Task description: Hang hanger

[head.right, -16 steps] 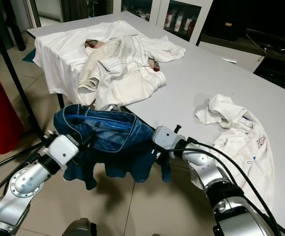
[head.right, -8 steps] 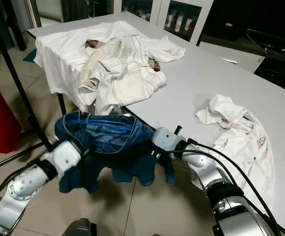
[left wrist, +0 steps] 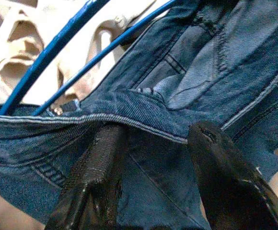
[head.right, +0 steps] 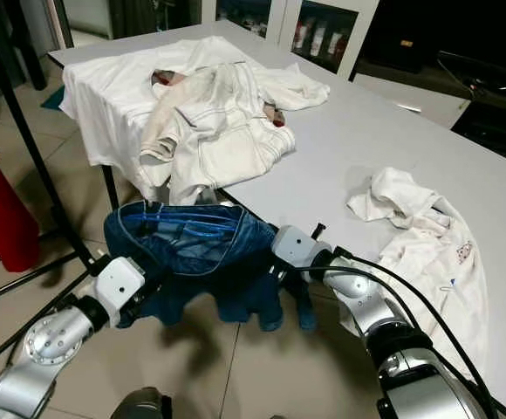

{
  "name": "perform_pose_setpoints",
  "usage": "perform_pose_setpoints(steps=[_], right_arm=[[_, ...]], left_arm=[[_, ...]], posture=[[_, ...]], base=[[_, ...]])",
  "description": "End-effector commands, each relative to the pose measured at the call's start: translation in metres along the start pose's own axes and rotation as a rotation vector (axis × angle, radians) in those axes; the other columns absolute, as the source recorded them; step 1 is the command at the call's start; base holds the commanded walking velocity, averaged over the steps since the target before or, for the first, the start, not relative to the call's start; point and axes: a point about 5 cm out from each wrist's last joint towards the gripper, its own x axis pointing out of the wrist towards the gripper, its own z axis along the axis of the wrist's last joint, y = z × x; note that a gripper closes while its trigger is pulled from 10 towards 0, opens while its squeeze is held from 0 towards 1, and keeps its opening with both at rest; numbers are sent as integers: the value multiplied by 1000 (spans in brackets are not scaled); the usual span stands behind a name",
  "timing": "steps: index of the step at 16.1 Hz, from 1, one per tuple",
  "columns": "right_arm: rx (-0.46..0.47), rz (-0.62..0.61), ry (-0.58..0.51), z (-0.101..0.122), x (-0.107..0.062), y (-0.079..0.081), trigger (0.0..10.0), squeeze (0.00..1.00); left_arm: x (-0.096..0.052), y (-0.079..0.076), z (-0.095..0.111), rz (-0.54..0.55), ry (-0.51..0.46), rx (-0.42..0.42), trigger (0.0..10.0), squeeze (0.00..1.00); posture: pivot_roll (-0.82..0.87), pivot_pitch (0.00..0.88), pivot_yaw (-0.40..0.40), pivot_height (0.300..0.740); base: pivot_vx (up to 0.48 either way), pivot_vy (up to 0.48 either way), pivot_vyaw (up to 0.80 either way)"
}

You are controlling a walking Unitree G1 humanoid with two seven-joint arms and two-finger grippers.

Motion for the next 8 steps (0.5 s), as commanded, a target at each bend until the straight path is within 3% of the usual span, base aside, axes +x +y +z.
perform_pose_setpoints(steps=[1, 2, 5, 6, 8], right_arm=[[-11, -51, -21, 5, 0, -12, 0, 0], [-10, -51, -21, 5, 0, -12, 0, 0], [-12, -53, -21, 5, 0, -13, 0, 0], [-12, -59, -25, 5, -1, -14, 0, 0], [-10, -60, -30, 5, -1, -14, 0, 0]], left_arm=[[0, 2, 3, 6, -10, -16, 10000, 31], [-1, 4, 3, 2, -10, 13, 10000, 1000], [-1, 6, 2, -4, 21, 123, 10000, 1000], [-1, 8, 3, 26, 17, 103, 10000, 0], [-1, 9, 4, 42, 9, 80, 10000, 0]], posture=[[227, 10, -111, 710], [227, 10, -111, 710], [227, 10, -111, 710], [226, 11, -109, 710], [223, 12, -104, 710]], base=[[0, 0, 0], [0, 0, 0], [0, 0, 0], [0, 0, 0], [0, 0, 0]])
